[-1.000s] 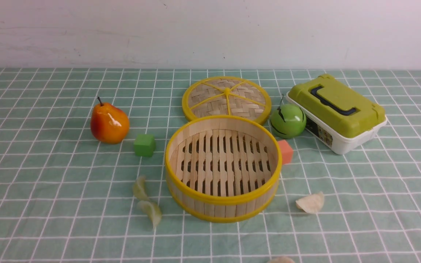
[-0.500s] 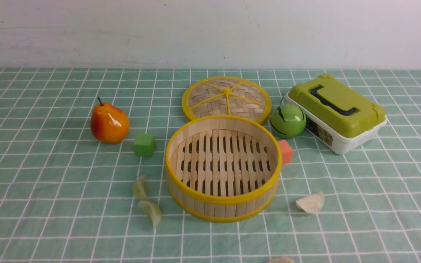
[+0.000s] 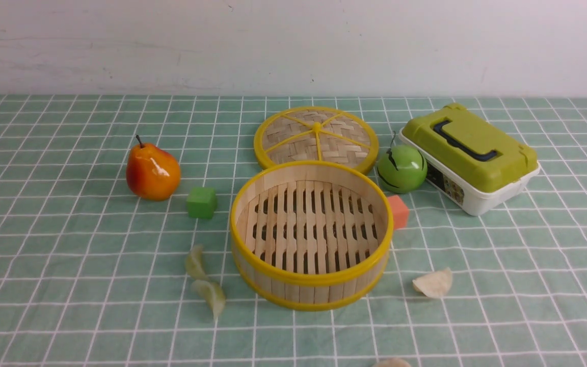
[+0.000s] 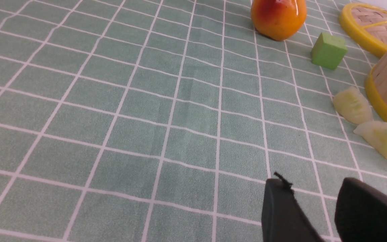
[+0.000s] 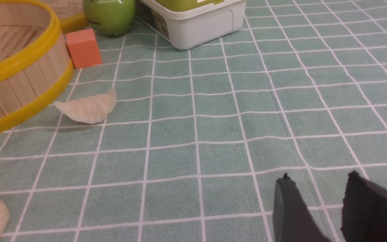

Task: Put the dumplings into the steamer on the table with the blue tablecloth.
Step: 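Reach for and grasp a dumpling on the table with the left gripper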

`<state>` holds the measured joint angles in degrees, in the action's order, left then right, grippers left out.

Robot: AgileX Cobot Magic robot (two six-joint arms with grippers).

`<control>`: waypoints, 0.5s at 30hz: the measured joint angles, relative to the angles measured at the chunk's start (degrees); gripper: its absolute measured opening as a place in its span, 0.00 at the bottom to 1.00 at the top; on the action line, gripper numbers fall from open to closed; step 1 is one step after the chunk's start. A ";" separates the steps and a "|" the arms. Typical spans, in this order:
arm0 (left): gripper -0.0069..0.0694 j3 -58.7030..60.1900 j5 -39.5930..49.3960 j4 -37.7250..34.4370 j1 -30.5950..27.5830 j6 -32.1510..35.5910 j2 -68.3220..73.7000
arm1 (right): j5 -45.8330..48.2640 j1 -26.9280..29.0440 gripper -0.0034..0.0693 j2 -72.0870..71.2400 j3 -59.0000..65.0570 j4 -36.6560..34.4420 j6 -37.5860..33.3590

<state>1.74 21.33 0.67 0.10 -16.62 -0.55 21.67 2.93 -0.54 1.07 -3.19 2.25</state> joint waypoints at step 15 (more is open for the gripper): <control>0.40 0.02 -3.68 -46.54 0.00 -29.26 0.00 | 1.22 0.00 0.38 0.00 0.37 -34.05 15.65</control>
<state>1.76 17.65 -45.87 0.10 -45.88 -0.55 22.90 2.93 -0.54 1.44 -37.24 17.89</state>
